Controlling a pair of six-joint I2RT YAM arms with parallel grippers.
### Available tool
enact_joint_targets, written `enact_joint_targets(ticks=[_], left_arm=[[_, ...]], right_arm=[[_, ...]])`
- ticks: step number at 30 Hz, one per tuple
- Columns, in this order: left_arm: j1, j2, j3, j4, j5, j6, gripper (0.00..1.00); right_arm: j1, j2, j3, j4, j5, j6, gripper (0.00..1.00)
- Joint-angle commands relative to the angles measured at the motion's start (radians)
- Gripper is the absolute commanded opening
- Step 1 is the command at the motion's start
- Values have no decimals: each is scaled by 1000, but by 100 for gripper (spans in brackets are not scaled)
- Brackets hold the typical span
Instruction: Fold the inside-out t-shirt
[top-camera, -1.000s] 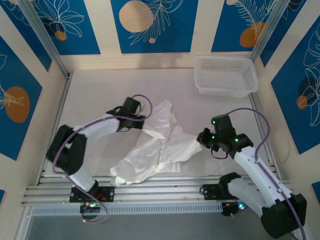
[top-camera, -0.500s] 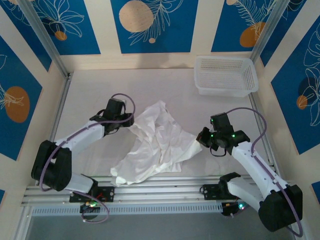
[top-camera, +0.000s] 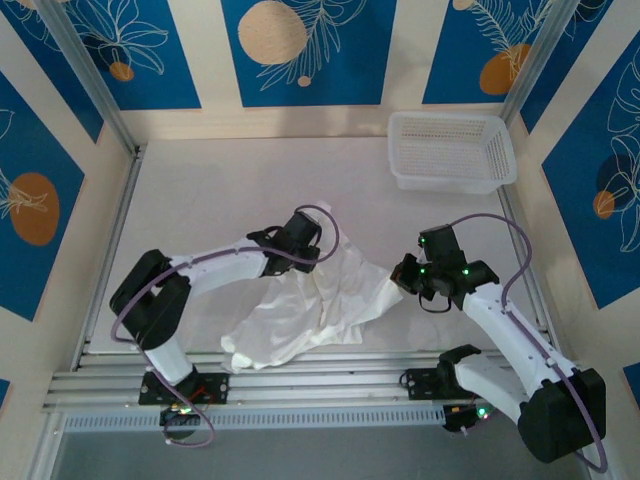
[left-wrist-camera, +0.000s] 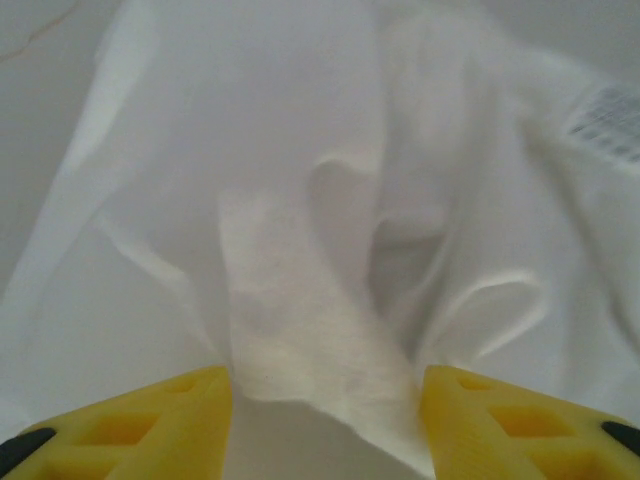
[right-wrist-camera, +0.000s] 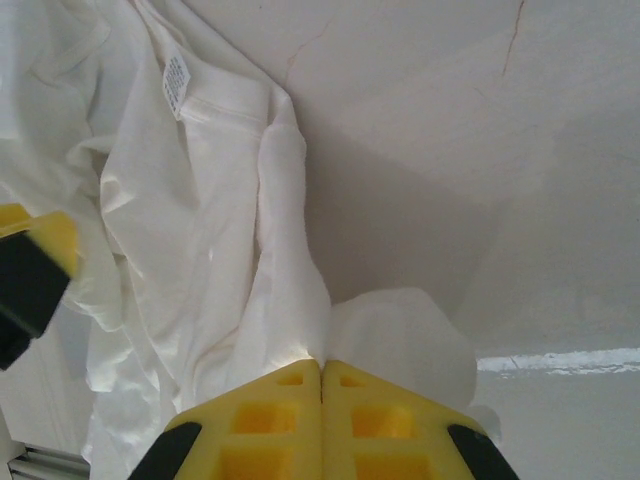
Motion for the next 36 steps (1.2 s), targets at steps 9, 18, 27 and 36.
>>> enact_joint_targets(ticks=[9, 18, 27, 36], left_arm=[[36, -80, -28, -62, -79, 24, 0], [319, -510, 347, -295, -73, 190, 0], [382, -743, 637, -285, -358, 483, 0], [382, -879, 651, -165, -387, 549, 0]], right_arm=[[5, -9, 82, -47, 23, -23, 0], [-46, -120, 544, -31, 356, -269, 0], [-56, -212, 778, 313, 386, -547, 0], [-58, -218, 956, 418, 336, -702, 0]])
